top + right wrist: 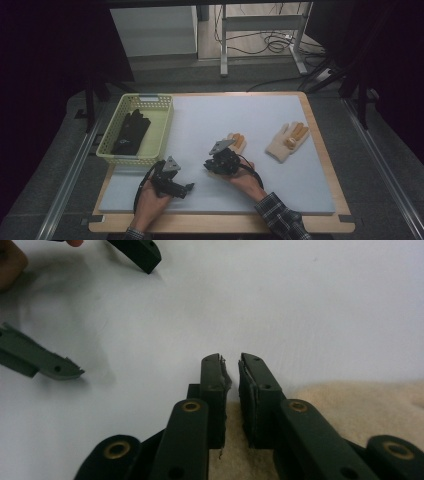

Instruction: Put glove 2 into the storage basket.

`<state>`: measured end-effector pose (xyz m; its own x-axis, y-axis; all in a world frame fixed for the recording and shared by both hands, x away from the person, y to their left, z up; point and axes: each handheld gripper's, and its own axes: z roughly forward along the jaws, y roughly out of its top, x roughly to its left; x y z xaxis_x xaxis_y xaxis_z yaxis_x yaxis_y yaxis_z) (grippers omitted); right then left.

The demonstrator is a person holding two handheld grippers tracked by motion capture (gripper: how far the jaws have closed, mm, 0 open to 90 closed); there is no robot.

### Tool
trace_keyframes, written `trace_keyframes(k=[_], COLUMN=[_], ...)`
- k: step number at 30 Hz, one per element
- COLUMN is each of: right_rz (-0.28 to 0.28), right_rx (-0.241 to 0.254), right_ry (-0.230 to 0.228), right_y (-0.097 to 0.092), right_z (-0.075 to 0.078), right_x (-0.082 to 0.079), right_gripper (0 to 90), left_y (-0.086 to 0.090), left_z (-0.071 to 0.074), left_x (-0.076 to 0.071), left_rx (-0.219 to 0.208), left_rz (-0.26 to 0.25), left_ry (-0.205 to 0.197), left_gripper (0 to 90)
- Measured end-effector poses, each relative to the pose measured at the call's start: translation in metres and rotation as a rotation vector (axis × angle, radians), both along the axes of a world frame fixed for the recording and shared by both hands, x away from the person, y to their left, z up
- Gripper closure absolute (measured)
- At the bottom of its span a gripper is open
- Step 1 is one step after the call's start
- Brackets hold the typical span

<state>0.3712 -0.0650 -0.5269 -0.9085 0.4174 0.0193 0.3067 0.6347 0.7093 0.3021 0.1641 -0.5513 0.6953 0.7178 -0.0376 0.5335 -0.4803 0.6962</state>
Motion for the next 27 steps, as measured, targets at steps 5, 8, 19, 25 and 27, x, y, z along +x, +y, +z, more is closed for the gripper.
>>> trace_keyframes(k=[5,8,19,25,27], right_rz=[0.01,0.004,-0.055,-0.149,-0.186], right_rx=[-0.012,-0.015,0.049,0.05,0.046], right_ry=[0.013,0.012,-0.01,-0.034,-0.048], right_y=[-0.014,-0.026,-0.044,-0.066,-0.076], right_z=[0.003,0.005,0.022,0.029,0.03], right_x=[-0.005,-0.01,-0.006,0.007,0.011], right_gripper=[82.8,82.8,68.0,64.2,63.0], left_y=[0.0,0.0,0.0,0.0,0.0], left_z=[0.0,0.0,0.0,0.0,0.0], left_x=[0.0,0.0,0.0,0.0,0.0], left_rx=[0.0,-0.001,0.0,-0.002,-0.002], left_rz=[0.0,0.001,0.0,0.001,0.001], left_ry=[0.0,0.001,0.0,0.002,0.002], left_gripper=[0.1,0.1,0.1,0.1,0.1])
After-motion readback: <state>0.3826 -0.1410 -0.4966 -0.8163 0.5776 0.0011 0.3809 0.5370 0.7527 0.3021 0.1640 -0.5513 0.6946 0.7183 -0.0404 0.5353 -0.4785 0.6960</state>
